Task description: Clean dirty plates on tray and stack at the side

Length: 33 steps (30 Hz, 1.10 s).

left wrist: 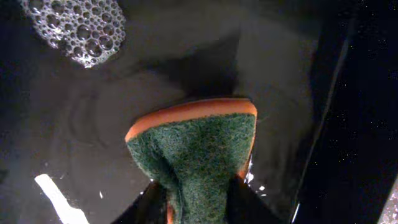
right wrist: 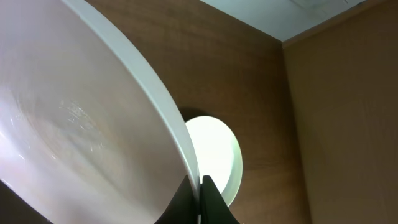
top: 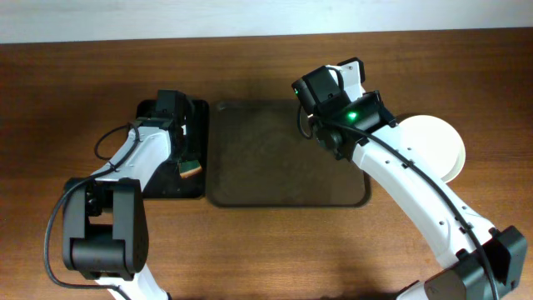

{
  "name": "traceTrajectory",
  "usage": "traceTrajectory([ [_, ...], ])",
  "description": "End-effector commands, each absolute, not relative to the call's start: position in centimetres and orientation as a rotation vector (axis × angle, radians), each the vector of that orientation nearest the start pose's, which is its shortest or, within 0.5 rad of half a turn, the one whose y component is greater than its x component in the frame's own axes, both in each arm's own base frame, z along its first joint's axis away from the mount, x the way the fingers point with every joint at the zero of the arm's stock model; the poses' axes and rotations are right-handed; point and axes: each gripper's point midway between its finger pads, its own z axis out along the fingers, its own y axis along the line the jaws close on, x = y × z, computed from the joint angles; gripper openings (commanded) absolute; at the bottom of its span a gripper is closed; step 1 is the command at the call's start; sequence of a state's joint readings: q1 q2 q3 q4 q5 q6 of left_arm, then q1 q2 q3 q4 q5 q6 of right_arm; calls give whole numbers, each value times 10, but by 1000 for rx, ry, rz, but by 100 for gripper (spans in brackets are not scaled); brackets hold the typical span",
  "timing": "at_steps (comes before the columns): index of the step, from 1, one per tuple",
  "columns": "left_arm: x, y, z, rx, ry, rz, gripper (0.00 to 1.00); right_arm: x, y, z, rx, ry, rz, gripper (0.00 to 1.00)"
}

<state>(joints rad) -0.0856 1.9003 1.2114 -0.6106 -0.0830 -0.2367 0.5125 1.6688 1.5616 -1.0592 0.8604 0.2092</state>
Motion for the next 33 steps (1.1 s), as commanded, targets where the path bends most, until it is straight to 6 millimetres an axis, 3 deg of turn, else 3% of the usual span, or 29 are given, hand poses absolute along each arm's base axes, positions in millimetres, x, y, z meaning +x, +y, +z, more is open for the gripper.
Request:
traceTrajectory([
  [1,396,-17,10,-234,2864,71,0,386,65,258,-82,2296,-832,4],
  [4,396,-17,10,-234,2864,71,0,386,64,259,-80,2293,-840,4],
  [5,397,-17,10,-234,2861,70,45,386,64,259,-80,2293,-840,4],
  [6,398,-17,11,-233,2856,68,63,386,64,259,-80,2293,-840,4],
  [7,399,-17,11,-233,2853,68,68,386,64,259,-80,2293,-839,4],
  [8,399,-17,11,-233,2852,68,61,386,64,259,-80,2292,-839,4],
  [10,399,-17,11,-233,2853,68,0,386,64,259,-79,2292,-839,4],
  [14,399,-17,11,-234,2852,69,0,386,64,259,-80,2293,-840,4],
  [15,400,-17,11,-234,2848,71,16,386,64,259,-79,2292,-839,4],
  [17,404,-17,14,-233,2837,70,8,386,64,258,-78,2295,-835,4],
  [19,408,-17,19,-234,2827,67,24,387,64,257,-73,2306,-815,4],
  [20,409,-18,22,-233,2827,66,49,388,62,254,-67,2321,-794,4],
  [21,408,-18,25,-233,2836,67,57,389,61,252,-59,2336,-776,4],
  [26,377,-15,23,-235,2973,99,61,391,44,243,14,2392,-720,4],
  [33,376,-30,18,-226,2987,-24,56,392,45,244,16,2387,-713,4],
])
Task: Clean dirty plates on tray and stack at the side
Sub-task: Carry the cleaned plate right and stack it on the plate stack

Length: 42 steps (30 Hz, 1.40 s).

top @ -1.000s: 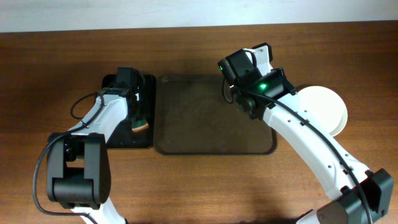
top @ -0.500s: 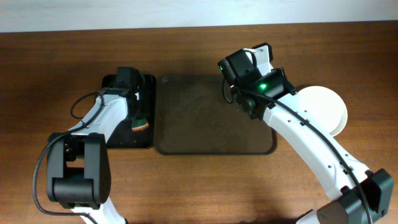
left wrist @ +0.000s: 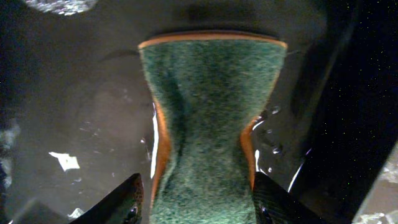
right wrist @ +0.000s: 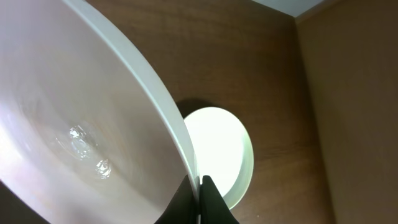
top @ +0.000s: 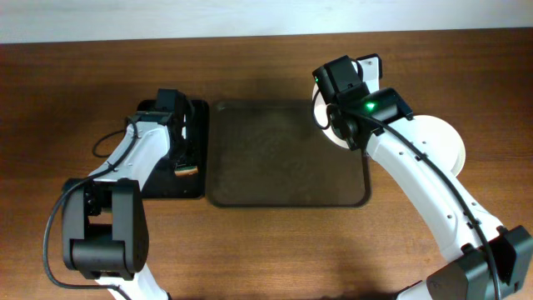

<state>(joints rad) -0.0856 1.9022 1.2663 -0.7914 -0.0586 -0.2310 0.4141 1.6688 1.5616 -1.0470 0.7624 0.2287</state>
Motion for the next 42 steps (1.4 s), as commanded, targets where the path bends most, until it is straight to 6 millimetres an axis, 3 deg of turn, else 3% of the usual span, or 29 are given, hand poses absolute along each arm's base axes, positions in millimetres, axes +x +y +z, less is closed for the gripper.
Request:
traceTrajectory([
  [1,376,-30,17,-226,2984,-23,57,392,45,244,16,2387,-713,4],
  [11,366,-28,-7,-229,3033,-2,55,392,45,244,16,2387,-714,4],
  [12,365,-28,-10,-229,3042,0,48,392,45,244,15,2387,-714,4],
  [13,365,-28,-10,-230,3042,1,30,392,45,244,16,2387,-714,4],
  [14,365,-28,-10,-230,3041,0,0,392,45,244,16,2387,-714,4],
  [20,366,-27,-9,-231,3037,1,0,393,44,244,36,2384,-708,4],
  [21,366,-27,-9,-231,3036,0,5,393,41,244,73,2381,-700,4],
  [23,368,-28,-6,-230,3034,-1,30,394,34,242,140,2388,-669,4],
  [26,373,-28,4,-230,3030,-1,37,397,20,235,222,2440,-574,4],
  [29,384,-26,18,-230,2995,12,43,400,-10,224,371,2499,-444,4],
  [30,386,-26,20,-230,2986,16,49,399,-18,222,402,2510,-417,4],
  [31,391,-23,25,-231,2968,37,67,399,-36,217,481,2533,-346,4],
  [32,396,-20,28,-233,2950,65,76,397,-49,214,537,2543,-302,4],
  [36,407,-16,31,-232,2903,88,86,388,-98,208,742,2543,-159,4],
  [42,425,-18,31,-232,2834,70,89,358,-160,190,1018,2543,-61,4],
])
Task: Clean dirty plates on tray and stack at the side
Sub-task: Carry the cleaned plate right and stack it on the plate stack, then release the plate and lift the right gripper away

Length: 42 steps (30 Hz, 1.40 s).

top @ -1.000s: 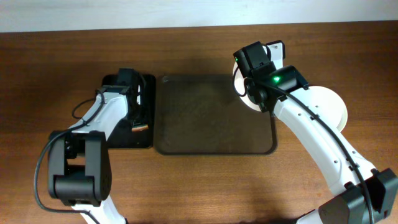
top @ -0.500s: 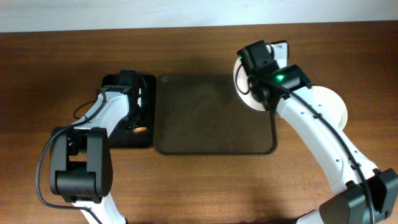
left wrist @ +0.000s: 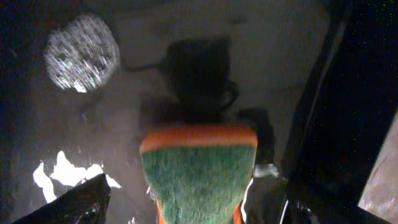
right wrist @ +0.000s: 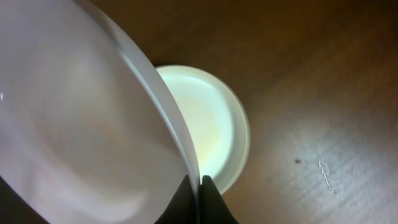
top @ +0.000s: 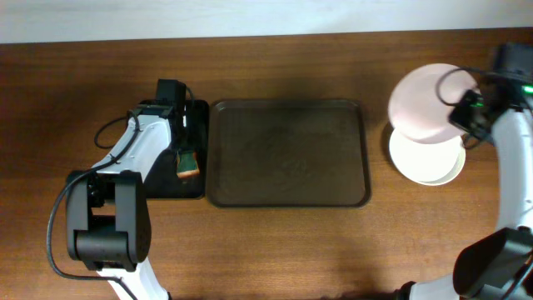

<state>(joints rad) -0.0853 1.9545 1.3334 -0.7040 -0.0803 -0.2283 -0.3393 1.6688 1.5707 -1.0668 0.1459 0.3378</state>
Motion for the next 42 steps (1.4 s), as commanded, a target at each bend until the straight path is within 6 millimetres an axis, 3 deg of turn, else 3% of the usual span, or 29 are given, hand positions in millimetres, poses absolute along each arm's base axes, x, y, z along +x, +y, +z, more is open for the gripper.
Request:
traceTrajectory([
  [1,426,-18,28,-231,2834,70,89,354,-165,185,1048,2555,-61,4],
  [3,426,-19,22,-230,2844,64,86,346,-175,172,1109,2588,-67,4],
  [8,427,-23,18,-226,2853,29,51,339,-181,136,1176,2669,-65,4],
  [12,429,-26,18,-222,2845,7,44,335,-180,116,1199,2724,-66,4],
  [14,430,-28,19,-221,2840,-7,27,334,-180,110,1207,2741,-64,4],
  [15,432,-28,19,-220,2835,-8,11,334,-180,107,1210,2748,-64,4],
  [16,433,-28,19,-220,2828,-9,2,334,-179,105,1212,2753,-64,4],
  [21,441,-25,25,-228,2801,-12,0,334,-179,104,1213,2755,-64,4],
  [22,442,-25,27,-229,2798,-13,1,334,-179,104,1213,2755,-64,4],
  [24,444,-24,33,-229,2792,-8,55,334,-179,104,1213,2755,-64,4],
  [26,445,-23,41,-200,2788,6,70,334,-179,104,1213,2755,-64,15],
  [28,447,-23,53,-168,2778,9,75,334,-179,104,1213,2755,-64,25],
  [32,446,-23,90,-167,2726,0,77,333,-179,104,1214,2758,-62,31],
  [35,434,-22,114,-170,2711,-2,88,330,-172,103,1206,2788,-17,53],
  [37,423,-16,128,-185,2713,2,100,337,-154,104,1066,2834,135,68],
  [42,400,4,138,-278,2757,22,100,356,-109,107,831,2888,302,98],
])
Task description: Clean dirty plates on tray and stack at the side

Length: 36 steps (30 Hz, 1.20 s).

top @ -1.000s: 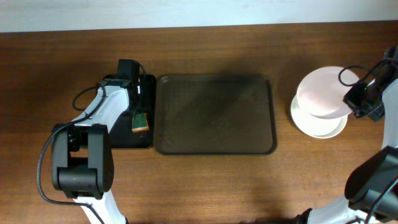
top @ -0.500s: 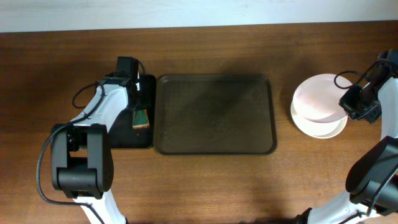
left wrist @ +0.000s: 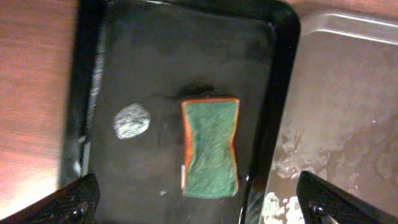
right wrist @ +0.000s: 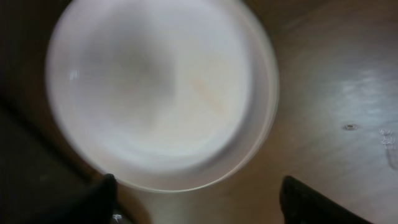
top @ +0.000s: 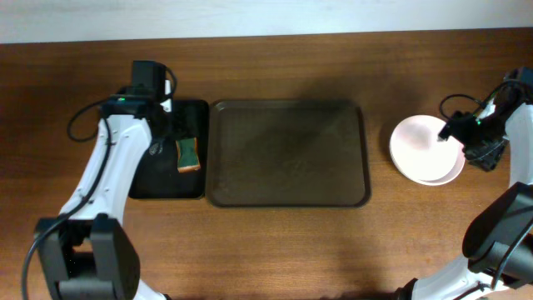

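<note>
Two white plates lie stacked on the table to the right of the brown tray; the top one fills the right wrist view. My right gripper hangs just over the stack's right rim, open and holding nothing. A green-and-orange sponge lies flat in the black wash tray, scouring side up. Well above it, my left gripper is open with its fingers spread wide.
The brown tray holds no plates, only wet streaks. A small clump of foam sits in the black wash tray, left of the sponge. Bare wooden table surrounds both trays and the plate stack.
My right gripper let go of the plate, which now lies on the other plate. My left gripper let go of the sponge and now sits higher above the wash tray.
My left gripper held the sponge in the soapy wash tray while the right held a plate over the brown tray's far right corner. The plate was later above the lone plate at the right. Now it rests there, and both grippers are open.
</note>
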{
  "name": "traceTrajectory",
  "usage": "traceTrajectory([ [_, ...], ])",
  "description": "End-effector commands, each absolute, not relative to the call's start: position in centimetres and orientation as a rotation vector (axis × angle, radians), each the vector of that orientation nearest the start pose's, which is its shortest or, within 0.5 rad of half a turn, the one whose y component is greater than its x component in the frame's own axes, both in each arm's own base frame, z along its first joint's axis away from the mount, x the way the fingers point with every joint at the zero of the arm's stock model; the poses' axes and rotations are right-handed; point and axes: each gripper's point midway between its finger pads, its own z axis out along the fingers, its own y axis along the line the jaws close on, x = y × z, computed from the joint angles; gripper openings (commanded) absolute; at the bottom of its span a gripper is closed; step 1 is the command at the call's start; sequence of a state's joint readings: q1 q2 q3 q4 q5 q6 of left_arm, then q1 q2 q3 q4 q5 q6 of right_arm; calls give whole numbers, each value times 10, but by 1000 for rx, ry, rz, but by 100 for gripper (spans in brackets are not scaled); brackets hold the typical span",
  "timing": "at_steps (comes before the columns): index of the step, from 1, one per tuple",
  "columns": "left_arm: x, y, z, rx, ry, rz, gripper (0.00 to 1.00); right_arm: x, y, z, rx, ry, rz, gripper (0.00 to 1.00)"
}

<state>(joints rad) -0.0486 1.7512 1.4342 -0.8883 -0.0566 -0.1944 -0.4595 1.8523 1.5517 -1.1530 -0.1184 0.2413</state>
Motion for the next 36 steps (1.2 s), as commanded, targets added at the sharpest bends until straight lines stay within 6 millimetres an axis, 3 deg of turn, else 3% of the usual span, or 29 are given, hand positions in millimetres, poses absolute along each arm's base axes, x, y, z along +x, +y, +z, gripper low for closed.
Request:
traceTrajectory([
  [1,393,10,136,-334,2780,24,100,359,-96,108,753,2910,300,99],
  [7,350,33,125,-505,2931,32,100,369,-31,118,430,2972,233,99],
  [12,321,38,122,-547,3042,58,100,352,7,145,254,2979,185,99],
  [17,308,36,125,-547,3049,57,100,337,11,173,229,2933,187,99],
  [21,293,33,130,-523,2977,46,100,325,8,202,213,2799,157,99],
  [25,284,25,139,-440,2858,28,100,305,10,212,191,2701,162,99],
  [32,258,1,185,-257,2504,-45,100,258,8,228,161,2490,123,99],
  [36,238,0,214,-238,2351,-70,99,238,3,249,164,2390,98,99],
])
